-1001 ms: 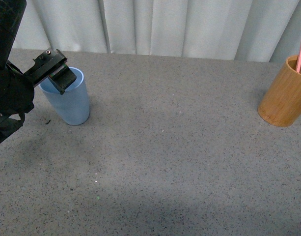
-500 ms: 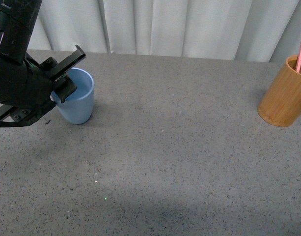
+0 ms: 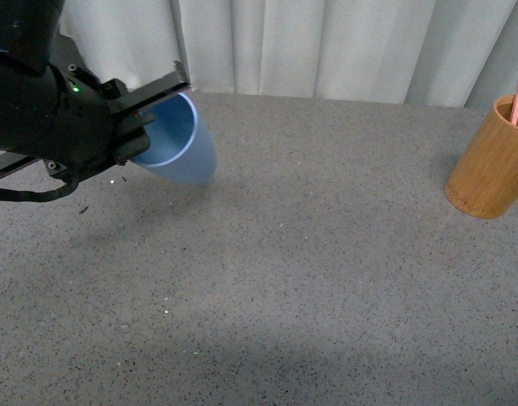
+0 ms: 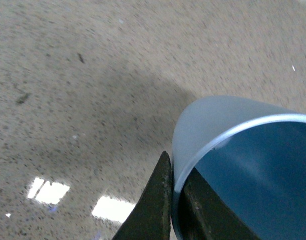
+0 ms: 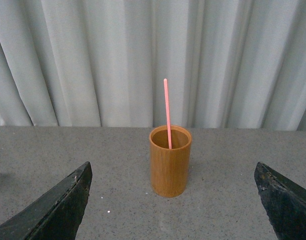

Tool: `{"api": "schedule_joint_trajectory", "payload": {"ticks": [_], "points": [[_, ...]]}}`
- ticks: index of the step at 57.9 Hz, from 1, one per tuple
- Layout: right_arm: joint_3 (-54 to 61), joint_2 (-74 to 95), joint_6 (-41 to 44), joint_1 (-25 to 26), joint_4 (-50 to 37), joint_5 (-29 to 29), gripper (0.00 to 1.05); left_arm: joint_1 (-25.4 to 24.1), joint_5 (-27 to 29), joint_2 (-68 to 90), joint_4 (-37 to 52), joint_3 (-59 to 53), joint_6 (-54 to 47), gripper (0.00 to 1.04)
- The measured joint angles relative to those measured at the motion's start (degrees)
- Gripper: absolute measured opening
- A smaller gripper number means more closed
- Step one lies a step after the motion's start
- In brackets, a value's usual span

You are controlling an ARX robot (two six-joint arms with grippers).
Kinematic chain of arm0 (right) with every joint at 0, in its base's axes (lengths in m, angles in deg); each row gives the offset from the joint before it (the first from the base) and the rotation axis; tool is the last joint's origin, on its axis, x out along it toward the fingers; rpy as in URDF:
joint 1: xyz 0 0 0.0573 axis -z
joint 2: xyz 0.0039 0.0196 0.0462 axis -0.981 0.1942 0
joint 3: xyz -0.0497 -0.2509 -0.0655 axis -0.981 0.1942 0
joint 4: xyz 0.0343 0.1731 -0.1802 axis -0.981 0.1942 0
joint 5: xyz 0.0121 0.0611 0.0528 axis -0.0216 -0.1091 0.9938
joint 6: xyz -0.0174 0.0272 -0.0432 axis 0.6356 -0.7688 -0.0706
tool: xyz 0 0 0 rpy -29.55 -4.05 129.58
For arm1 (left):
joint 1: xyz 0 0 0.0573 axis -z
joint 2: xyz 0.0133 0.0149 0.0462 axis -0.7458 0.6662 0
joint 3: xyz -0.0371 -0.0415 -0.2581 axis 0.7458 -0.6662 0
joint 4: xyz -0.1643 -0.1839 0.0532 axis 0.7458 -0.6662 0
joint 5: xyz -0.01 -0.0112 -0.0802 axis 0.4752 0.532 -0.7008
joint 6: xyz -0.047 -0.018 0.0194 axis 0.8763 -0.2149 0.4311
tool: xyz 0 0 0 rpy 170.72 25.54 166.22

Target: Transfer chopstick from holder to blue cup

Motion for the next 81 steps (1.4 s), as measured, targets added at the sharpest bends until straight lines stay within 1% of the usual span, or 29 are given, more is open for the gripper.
{"api": "schedule_joint_trajectory", "payload": {"ticks": [7,18,28,40,46,81], "points": [[0.00,0.00,0.00,0.00,0.00,-0.02,0.95,5.33,-0.42,-1.14,-1.36,-0.09,-4.63,0.04],[0.00,0.00,0.00,0.00,0.00,-0.02,0.95,10.38,-0.57,-0.92,-2.40,0.48,-4.96,0.04],[0.00,0.00,0.00,0.00,0.00,0.00,0.95,13.90,-1.40,1.36,-2.93,1.99,-4.83,0.04],[0.00,0.00,0.00,0.00,0.00,-0.02,0.95,16.63,-2.36,3.72,-4.09,2.97,-6.16,0.04],[0.00,0.00,0.00,0.00,0.00,-0.02,0.95,17.20,-2.78,4.31,-4.39,3.50,-6.93,0.04],[0.00,0.00,0.00,0.00,0.00,-0.02,0.95,17.25,-0.48,6.60,-6.27,6.19,-7.54,0.04]]}}
